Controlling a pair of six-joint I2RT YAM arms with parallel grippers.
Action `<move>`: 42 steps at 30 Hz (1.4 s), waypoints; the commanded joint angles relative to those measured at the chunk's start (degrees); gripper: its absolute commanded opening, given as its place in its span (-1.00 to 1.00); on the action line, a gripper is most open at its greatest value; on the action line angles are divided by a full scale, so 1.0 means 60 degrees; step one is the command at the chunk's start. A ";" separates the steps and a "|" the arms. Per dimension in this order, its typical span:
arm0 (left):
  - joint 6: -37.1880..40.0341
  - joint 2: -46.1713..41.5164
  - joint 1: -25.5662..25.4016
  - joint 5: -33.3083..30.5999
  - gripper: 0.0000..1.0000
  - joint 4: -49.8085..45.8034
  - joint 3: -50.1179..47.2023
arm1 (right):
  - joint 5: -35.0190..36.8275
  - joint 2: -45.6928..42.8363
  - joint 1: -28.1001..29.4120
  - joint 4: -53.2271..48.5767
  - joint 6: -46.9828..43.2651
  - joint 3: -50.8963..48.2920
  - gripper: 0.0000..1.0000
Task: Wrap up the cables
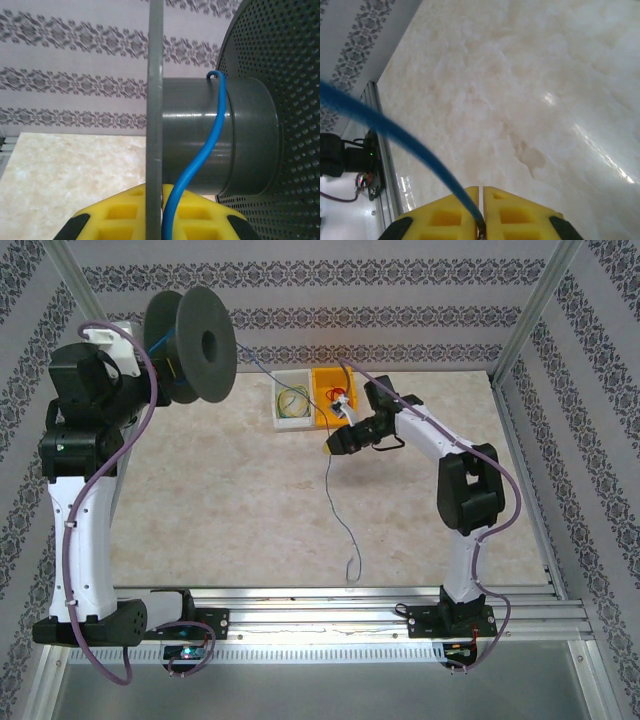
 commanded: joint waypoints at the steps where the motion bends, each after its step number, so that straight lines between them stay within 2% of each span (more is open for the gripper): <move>1: -0.0955 0.0045 0.0098 -0.0698 -1.00 0.1578 0.0611 | 0.0270 -0.0710 -0.0062 0.0901 0.0200 -0.0391 -1.00; 6: -0.1432 0.0356 0.0103 -0.1002 -1.00 0.2168 0.0436 | 0.0610 -0.1012 0.0043 0.0684 0.0252 -0.0320 -1.00; 12: -0.1873 0.0908 0.0092 -0.2274 -1.00 0.2926 0.0328 | 0.1135 -0.1425 0.0533 -0.0882 -0.0532 -0.0061 -1.00; 17: -0.2303 0.1645 0.0091 -0.2819 -1.00 0.3694 0.0402 | 0.2063 -0.1676 0.1450 -0.2490 -0.1215 0.0249 -1.00; 23: -0.2271 0.3029 -0.0172 -0.3037 -1.00 0.3421 0.1364 | 0.3139 -0.1960 0.2907 -0.3807 -0.1567 0.1267 -1.00; 31: -0.1056 0.4559 -0.0887 -0.3794 -1.00 0.2297 0.2135 | 0.4162 -0.1900 0.4028 -0.5685 -0.2113 0.4487 -1.00; 37: 0.0243 0.5484 -0.1726 -0.4380 -1.00 0.1037 0.2608 | 0.4750 -0.1089 0.4309 -0.6721 -0.2465 0.7679 -1.00; 42: 0.1114 0.5674 -0.2455 -0.4242 -1.00 0.0303 0.2327 | 0.5210 -0.0090 0.4270 -0.7149 -0.2816 1.0407 -1.00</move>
